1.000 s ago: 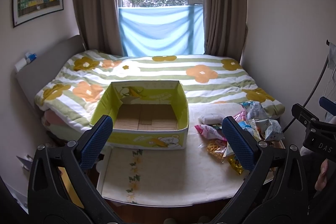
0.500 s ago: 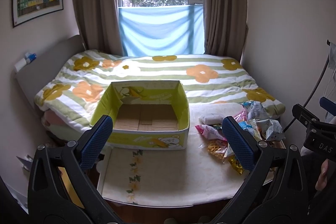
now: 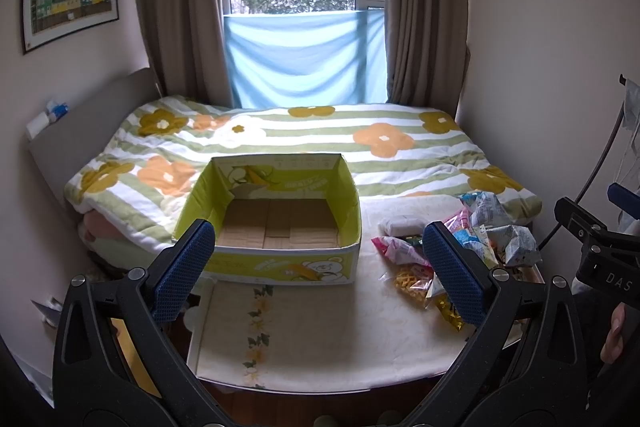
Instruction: Organize snacks
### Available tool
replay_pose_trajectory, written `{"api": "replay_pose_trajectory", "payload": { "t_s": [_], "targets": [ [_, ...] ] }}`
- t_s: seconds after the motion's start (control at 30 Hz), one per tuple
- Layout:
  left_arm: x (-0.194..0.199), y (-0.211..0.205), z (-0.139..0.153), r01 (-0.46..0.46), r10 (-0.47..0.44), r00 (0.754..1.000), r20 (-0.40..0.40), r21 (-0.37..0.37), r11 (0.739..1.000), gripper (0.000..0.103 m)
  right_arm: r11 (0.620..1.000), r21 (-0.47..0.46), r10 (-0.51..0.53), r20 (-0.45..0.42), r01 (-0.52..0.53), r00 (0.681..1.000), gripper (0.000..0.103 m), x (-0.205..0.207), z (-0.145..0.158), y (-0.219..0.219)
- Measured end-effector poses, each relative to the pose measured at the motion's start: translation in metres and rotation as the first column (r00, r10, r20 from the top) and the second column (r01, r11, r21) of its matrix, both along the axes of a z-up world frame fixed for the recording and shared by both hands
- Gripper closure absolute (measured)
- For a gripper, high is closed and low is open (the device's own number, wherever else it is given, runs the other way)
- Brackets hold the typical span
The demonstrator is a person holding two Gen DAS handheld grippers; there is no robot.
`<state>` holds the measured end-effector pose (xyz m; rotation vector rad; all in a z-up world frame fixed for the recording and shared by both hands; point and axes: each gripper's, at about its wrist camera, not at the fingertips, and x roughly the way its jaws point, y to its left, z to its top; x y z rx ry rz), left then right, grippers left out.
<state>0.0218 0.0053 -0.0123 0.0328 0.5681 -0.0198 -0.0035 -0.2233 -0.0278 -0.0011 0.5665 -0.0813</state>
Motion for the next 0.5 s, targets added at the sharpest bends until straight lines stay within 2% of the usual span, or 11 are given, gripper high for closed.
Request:
{"api": "replay_pose_trajectory", "payload": {
  "t_s": [0.23,0.5],
  "targets": [
    [0.000,-0.003,-0.002,0.002,-0.002,1.000,-0.004,0.023,1.000,0.000,1.000,0.011,-0.002,-0.006,0.002,1.000,0.001,-0.002,-0.006,-0.001],
    [0.010,-0.014,-0.012,0.129,-0.129,0.991,-0.044,0.007,0.992,0.000,0.996,0.028,-0.078,-0.044,0.079,0.996,0.001,-0.022,-0.023,-0.014]
  ]
}}
